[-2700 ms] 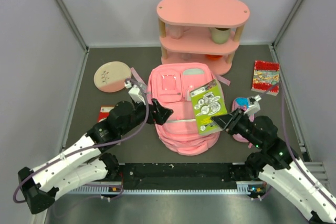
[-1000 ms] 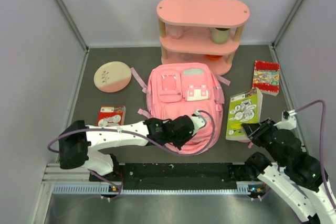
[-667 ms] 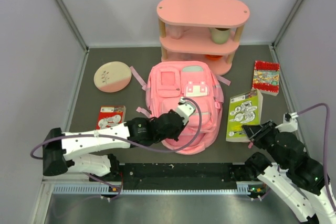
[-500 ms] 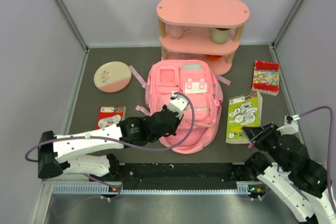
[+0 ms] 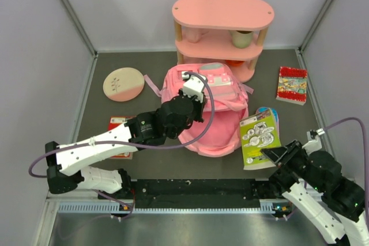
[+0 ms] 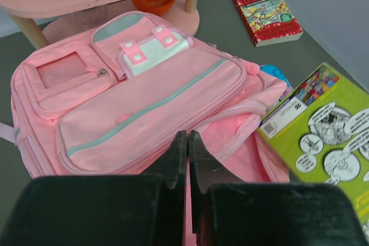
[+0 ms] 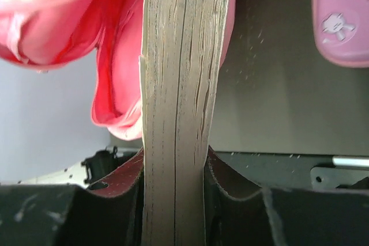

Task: Pack the student bag
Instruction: Place the book in the student bag.

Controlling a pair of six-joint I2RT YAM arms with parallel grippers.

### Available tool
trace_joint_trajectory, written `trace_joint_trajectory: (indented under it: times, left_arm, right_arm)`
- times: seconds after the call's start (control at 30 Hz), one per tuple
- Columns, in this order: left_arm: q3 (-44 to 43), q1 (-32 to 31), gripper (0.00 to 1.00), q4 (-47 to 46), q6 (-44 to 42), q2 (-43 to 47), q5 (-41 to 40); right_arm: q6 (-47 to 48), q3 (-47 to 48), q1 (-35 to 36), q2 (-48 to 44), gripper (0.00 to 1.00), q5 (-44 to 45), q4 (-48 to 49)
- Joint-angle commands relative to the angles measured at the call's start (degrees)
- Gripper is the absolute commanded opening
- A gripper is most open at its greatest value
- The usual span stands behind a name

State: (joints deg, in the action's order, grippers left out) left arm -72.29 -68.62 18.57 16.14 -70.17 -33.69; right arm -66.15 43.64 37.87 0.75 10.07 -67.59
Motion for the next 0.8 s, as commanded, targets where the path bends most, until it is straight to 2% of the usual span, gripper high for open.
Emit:
trace_joint_trajectory:
  times: [0.0, 0.07, 0.23, 0.37, 0.5, 0.6, 0.67, 0.77]
  left_arm:
    - [-5.3, 0.2, 0.0, -7.7, -1.4, -1.8, -2.4]
    - [-4.8, 0.2, 0.0, -8.0, -1.3, -1.9, -1.8]
    - [-2.2, 0.2, 0.0, -8.0, 0.6, -0.6, -0.3]
    - [2.4, 0.2, 0.0, -10.8, 2.6, 1.8, 1.3]
    - [3.7, 0.2, 0.0, -12.2, 2.8, 3.1, 3.4]
    - [3.7, 0.2, 0.0, -12.2, 3.0, 3.0, 4.1]
    - [3.7, 0.1, 0.0, -12.5, 3.5, 2.8, 4.6]
    - [3.7, 0.1, 0.0, -12.6, 3.8, 2.5, 6.0]
  right_arm:
    - [-2.9, 3.1, 0.7, -6.2, 0.0, -9.5, 5.6]
    - [-4.5, 2.1, 0.7, -6.2, 0.0, -13.5, 7.2]
    - [-10.5, -3.7, 0.7, -6.3, 0.0, -19.3, 18.8]
    - [-17.8, -15.4, 0.7, -6.3, 0.0, -24.7, 31.3]
    - [-20.9, -20.3, 0.8, -6.1, 0.0, -23.3, 39.9]
    - [-22.9, -24.5, 0.7, -5.2, 0.0, -23.3, 48.8]
    - [-24.8, -28.7, 0.7, -3.7, 0.0, -24.2, 58.2]
    - [-27.1, -32.0, 0.6, -1.8, 0.0, -24.0, 65.7]
